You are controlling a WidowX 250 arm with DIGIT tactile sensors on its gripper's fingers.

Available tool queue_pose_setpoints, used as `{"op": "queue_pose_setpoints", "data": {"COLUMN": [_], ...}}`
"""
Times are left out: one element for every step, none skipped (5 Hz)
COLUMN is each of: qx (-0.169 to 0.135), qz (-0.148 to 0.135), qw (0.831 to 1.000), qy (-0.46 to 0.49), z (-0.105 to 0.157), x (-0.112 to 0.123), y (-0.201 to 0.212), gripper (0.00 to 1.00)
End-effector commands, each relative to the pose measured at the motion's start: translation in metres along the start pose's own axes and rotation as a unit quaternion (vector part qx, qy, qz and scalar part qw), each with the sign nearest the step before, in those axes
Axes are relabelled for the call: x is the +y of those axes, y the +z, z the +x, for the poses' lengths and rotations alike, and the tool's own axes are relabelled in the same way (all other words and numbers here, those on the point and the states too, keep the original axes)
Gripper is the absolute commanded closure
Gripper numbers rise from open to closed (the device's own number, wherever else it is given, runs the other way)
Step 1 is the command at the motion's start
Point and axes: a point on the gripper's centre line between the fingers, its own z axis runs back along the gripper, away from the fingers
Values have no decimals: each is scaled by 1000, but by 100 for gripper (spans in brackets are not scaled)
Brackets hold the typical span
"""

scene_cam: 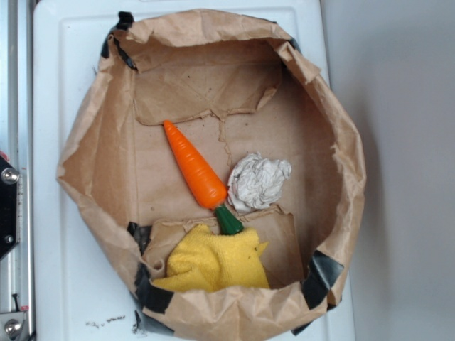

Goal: Grab the carrot.

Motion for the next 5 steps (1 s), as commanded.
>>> {"op": "queue_pose_setpoints", "data": {"qx": [0,-11,-7,-16,-21], "qz": [0,-5,8,6,25], "qw": [1000,1000,1000,999,987], "qy": [0,-2,-6,-30,-158], "z": [0,30,58,87,104], "x": [0,-5,-5,4,18], "y": [0,-19,-42,-51,-51], "gripper": [0,0,0,0,0]}}
